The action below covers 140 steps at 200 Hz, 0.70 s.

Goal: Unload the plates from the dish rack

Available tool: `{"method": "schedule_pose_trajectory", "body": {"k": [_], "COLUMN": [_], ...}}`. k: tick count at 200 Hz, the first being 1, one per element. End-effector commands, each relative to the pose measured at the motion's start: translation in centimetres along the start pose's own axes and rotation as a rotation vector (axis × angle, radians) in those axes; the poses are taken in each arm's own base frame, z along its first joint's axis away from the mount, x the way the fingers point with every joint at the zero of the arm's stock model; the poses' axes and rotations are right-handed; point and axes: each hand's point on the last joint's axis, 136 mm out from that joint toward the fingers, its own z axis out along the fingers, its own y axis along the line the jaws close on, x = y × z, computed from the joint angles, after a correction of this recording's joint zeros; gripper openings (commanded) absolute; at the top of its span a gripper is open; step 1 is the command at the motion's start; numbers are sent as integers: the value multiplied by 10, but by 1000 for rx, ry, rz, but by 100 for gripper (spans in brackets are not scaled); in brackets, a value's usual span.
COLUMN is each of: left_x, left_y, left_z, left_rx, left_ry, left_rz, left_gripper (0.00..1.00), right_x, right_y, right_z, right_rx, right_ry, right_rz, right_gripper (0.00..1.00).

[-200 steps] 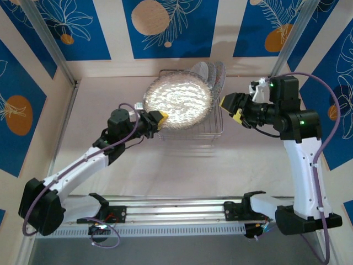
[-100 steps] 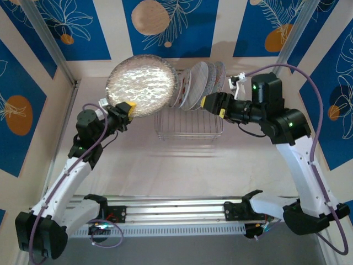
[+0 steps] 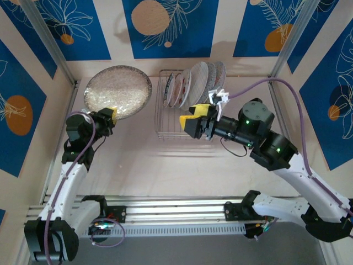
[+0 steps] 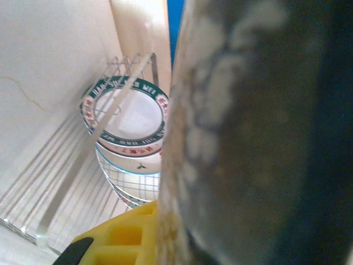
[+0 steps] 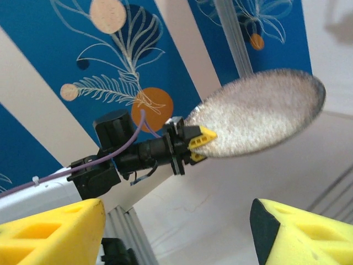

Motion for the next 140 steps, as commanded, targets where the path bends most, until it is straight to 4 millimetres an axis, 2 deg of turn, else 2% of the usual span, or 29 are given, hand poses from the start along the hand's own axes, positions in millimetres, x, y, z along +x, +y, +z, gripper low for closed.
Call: {"method": "schedule_pose_trajectory", "body": {"k": [1,54,95,140], "left_x": [0,-28,-49,-74], "left_y": [-88,-53,-30,6], "left_z": [-25,-7,7,25], "left_rx": [309,239,204,153], "left_ry": [-58,-134,-164,-161], "left_rz": [234,253,262,234], "left_gripper": [0,0,0,0], "right_x": [-21,-7,-1,4], "right_y": [14,21,18,15], "right_z": [2,13,15,20], "right_rx": [-6,-43,-35,-28], "right_ry": [-127,-86,-67,-39], "right_rz": [-206,-238,-247,-247], "right_gripper": [72,73,74,74]}}
